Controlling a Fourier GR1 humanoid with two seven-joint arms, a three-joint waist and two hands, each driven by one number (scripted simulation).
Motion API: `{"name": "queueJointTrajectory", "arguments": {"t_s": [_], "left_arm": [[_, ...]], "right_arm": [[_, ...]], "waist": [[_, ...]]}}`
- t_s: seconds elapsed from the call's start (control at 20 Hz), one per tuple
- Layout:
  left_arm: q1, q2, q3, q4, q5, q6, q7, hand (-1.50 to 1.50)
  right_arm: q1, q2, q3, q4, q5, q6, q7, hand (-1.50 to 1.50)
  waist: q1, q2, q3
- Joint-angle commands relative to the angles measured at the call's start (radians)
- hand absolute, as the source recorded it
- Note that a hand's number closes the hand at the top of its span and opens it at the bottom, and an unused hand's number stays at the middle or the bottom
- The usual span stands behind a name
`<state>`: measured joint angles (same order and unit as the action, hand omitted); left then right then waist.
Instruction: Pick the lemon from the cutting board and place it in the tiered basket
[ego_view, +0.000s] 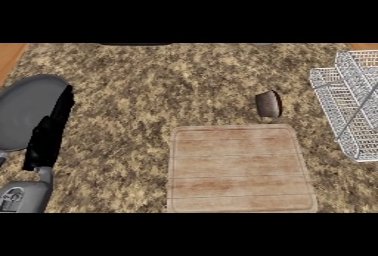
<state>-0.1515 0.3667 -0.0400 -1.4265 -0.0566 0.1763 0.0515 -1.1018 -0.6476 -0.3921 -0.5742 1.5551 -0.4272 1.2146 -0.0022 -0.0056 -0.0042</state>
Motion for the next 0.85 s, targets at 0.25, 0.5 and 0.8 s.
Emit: {"name": "queueJointTrajectory", "arguments": {"t_s": [0.25, 0.5, 0.8], "left_arm": [[0.01, -0.012, 0.004, 0.003, -0.019, 0.029, 0.012, 0.0], [0.04, 0.013, 0.04, 0.02, -0.005, 0.021, -0.008, 0.0], [0.059, 0.005, 0.03, 0.015, -0.009, 0.022, 0.011, 0.0]], "right_arm": [[-0.004, 0.065, -0.135, -0.241, 0.09, 0.005, 0.272, -1.5], [0.048, 0.186, -0.173, -0.418, 0.144, 0.056, 0.273, -1.5], [0.146, 0.382, -0.174, -0.681, 0.221, 0.064, 0.224, -1.5]], "waist": [[-0.048, -0.023, 0.0], [-0.071, -0.038, -0.002], [-0.093, -0.047, -0.001]]}}
